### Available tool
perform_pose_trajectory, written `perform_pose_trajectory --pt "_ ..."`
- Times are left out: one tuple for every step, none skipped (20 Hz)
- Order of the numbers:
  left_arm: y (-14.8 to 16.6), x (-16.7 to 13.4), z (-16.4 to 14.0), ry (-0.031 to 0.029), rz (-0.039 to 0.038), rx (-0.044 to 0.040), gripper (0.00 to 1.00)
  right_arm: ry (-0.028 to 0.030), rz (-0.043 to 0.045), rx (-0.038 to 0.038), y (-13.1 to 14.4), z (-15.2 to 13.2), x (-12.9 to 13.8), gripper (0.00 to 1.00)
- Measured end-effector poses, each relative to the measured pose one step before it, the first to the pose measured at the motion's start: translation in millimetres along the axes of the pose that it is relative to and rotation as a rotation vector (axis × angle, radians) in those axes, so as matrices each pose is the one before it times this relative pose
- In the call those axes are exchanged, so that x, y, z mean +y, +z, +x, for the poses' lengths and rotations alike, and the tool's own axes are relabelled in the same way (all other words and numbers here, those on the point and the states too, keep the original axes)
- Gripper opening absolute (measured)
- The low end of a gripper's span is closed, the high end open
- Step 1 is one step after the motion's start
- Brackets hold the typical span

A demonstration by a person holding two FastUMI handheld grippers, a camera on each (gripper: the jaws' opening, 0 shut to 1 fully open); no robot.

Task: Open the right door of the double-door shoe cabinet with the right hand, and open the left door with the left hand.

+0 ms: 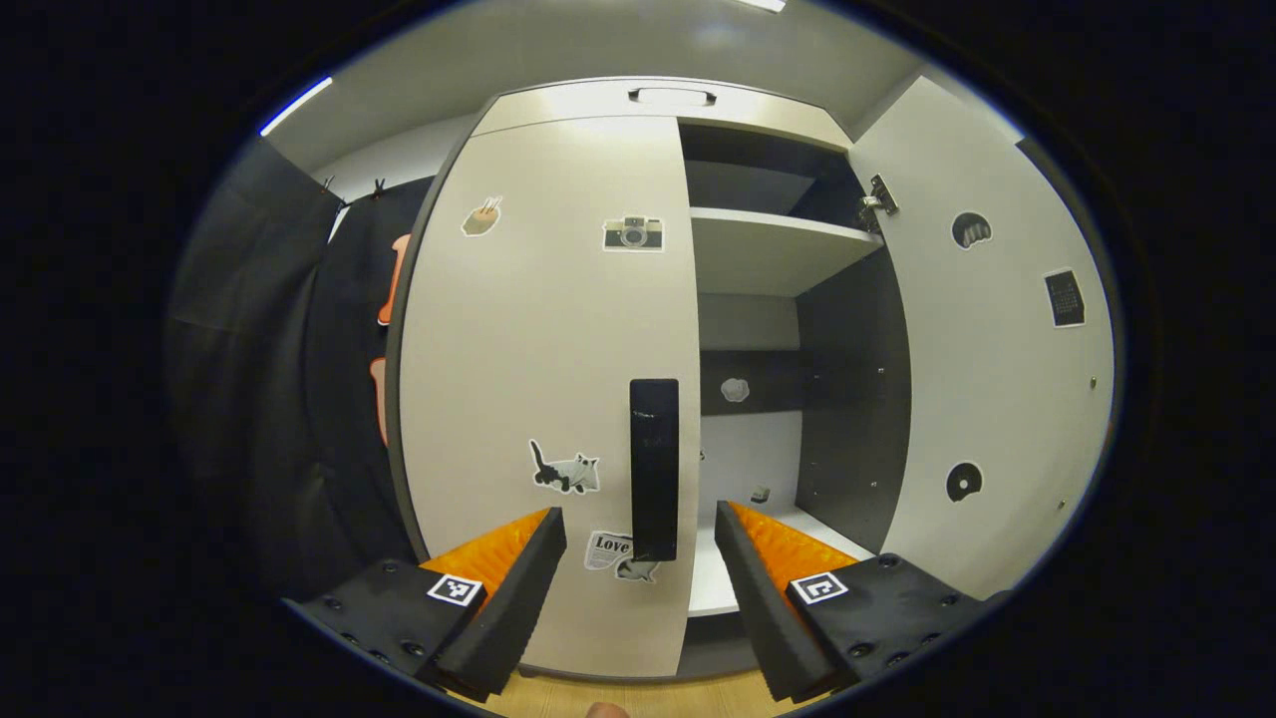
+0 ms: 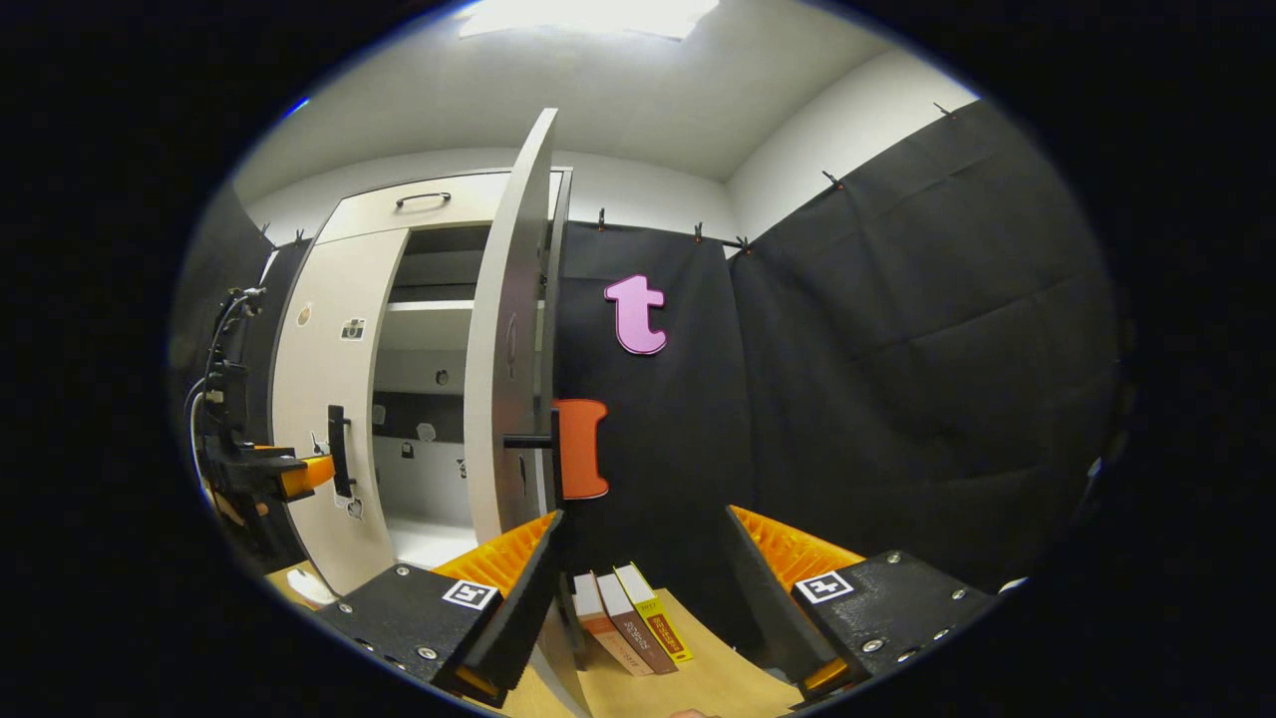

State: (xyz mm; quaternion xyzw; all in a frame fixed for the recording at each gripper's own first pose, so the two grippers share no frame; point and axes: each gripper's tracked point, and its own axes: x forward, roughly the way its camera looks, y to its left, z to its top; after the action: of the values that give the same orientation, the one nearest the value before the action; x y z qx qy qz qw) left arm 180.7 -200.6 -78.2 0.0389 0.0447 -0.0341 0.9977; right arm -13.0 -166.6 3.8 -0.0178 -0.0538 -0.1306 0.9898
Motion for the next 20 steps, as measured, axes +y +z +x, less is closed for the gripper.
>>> perform_pose_trajectory --pt "-2.53 -0.07 6.84 0.00752 0.00691 0.0033 0.96 -0.00427 -0.00264 -0.00358 -0.75 0.04 -0.98 0.93" --pt "-2.87 -1.07 4.94 0.00835 -0.00202 0.00224 0.96 -0.00068 0.00322 -0.00443 -0.23 0.28 -1.68 0.93" --pt "-2.6 -2.61 6.56 -0.00681 -0.00043 0.00567 0.96 0.00263 0.00448 -0.00335 -1.2 0.5 0.22 0.93" --pt "-1.0 -1.02 4.8 -0.00273 0.00067 0.00043 0.96 0.00268 0.00053 0.00286 -2.46 2.13 1.6 0.93" --pt "-0.38 0.82 5.02 0.0062 0.00398 -0.00759 0.96 0.00062 -0.00629 0.00422 -3.29 1.36 1.59 0.93" --pt "1.35 2.91 4.6 0.01096 0.00904 -0.00816 0.97 -0.00025 -0.00933 0.00145 -2.33 0.09 -0.65 0.93" --pt "0.22 2.35 4.07 0.0084 0.00585 -0.00529 0.96 0.00081 -0.00974 0.00082 -1.7 1.68 2.16 0.93" --pt "-0.71 0.68 5.87 0.0018 -0.00449 0.00123 0.95 0.00291 -0.00755 0.00084 -1.37 0.34 0.22 0.93" --pt "-1.8 0.32 4.05 -0.00166 -0.01025 0.00132 0.96 0.00554 -0.00358 -0.00007 -1.32 0.23 2.29 0.93" --pt "-0.61 1.51 1.71 0.00524 -0.00279 -0.00316 0.96 0.00554 -0.00209 0.00015 -1.1 -0.21 1.1 0.93" --pt "-0.06 2.76 3.15 0.0096 0.00789 -0.00306 0.96 0.00206 -0.00174 -0.0011 -1.05 0.97 1.79 0.93" --pt "-0.12 2.54 4.29 0.00759 0.00853 -0.00419 0.96 0.00174 -0.00228 -0.00096 -0.25 2.09 1.46 0.93" --pt "0.34 -0.6 1.66 -0.00158 0.00622 -0.00346 0.9 0.00324 -0.00121 -0.00071 -0.68 0.37 1.39 0.93" --pt "-0.04 -1.23 1.6 -0.00679 0.0002 -0.00284 0.88 0.00375 -0.00029 -0.00016 -0.77 -0.15 0.08 0.93" --pt "-0.39 -1.73 1.02 -0.00624 -0.00265 0.0023 0.86 0.00009 -0.00163 0.00002 -0.61 -0.32 0.95 0.93" --pt "0.22 -2.18 0.74 -0.00852 -0.00762 -0.00141 0.85 -0.00273 0.00035 -0.00522 1.42 -0.25 -0.55 0.93" --pt "-0.5 0.14 2.3 0.00318 -0.01362 0.0092 0.78 0.00116 0.00133 -0.00778 1.0 -0.08 0.08 0.93" --pt "-1.74 -5.04 0.2 -0.0257 -0.03363 0.01271 0.76 -0.00199 0.00198 -0.00363 0.89 0.67 0.37 0.93" --pt "-0.11 -8.91 -1.77 -0.03541 -0.05447 0.01487 0.69 -0.00331 0.001 0.00129 -0.27 -0.07 -0.12 0.93" --pt "-0.56 0.99 1.58 0.00172 -0.02365 0.00635 0.55 -0.00093 -0.00034 0.00067 -0.21 0.06 -0.12 0.93"
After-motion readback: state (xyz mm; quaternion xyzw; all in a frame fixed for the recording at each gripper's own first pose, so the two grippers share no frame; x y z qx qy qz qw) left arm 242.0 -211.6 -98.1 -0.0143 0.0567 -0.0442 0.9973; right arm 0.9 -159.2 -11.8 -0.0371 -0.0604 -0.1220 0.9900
